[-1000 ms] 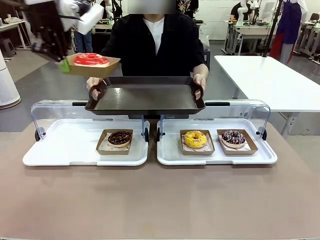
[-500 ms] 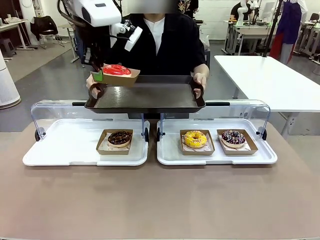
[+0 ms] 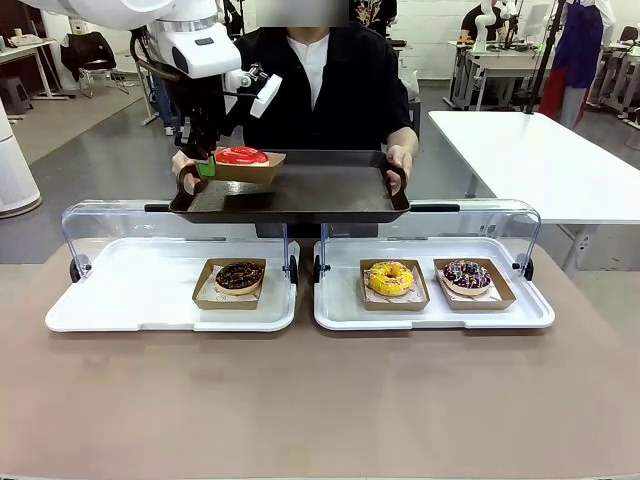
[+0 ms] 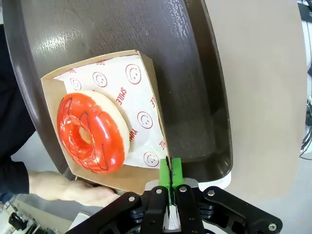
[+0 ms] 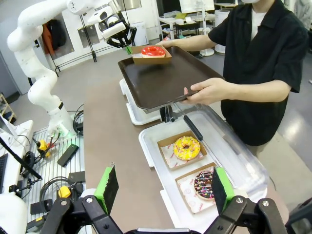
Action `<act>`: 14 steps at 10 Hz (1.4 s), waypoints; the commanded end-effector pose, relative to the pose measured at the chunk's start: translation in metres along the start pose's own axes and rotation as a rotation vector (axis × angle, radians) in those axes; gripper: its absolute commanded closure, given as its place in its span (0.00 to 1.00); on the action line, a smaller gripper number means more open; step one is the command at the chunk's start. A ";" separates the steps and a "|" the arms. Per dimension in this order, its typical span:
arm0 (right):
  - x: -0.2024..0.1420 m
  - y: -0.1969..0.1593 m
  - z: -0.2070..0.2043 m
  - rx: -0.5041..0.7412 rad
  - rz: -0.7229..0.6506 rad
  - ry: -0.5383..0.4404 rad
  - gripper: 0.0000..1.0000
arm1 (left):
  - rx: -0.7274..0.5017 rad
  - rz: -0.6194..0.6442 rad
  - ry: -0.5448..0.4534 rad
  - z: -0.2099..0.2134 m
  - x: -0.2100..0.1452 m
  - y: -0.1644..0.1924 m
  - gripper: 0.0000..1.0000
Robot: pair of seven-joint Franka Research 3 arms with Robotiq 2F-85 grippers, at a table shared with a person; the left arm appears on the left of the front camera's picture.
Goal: Provide the desired donut to the person.
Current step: Place the picked Paper togo box onto the Handle tray extended by the person.
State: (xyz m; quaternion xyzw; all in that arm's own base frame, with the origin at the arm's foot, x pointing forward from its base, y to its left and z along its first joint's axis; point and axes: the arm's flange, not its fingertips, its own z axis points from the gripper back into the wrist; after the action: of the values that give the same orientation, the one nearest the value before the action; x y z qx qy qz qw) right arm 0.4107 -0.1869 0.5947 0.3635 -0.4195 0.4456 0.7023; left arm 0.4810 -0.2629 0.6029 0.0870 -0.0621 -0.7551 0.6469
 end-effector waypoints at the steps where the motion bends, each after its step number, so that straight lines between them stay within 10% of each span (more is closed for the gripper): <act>1: 0.000 0.001 0.000 0.000 0.004 -0.009 0.00 | 0.017 -0.023 -0.048 -0.003 -0.007 -0.004 0.99; 14: 0.000 0.001 0.000 0.000 0.004 -0.009 0.00 | -0.026 -0.024 -0.051 -0.019 -0.011 0.013 0.99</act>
State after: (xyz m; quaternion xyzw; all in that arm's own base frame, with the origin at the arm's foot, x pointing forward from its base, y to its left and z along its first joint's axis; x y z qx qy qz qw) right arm 0.4108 -0.1868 0.5947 0.3635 -0.4195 0.4456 0.7023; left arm 0.4914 -0.2587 0.5885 0.0715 -0.0603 -0.7608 0.6423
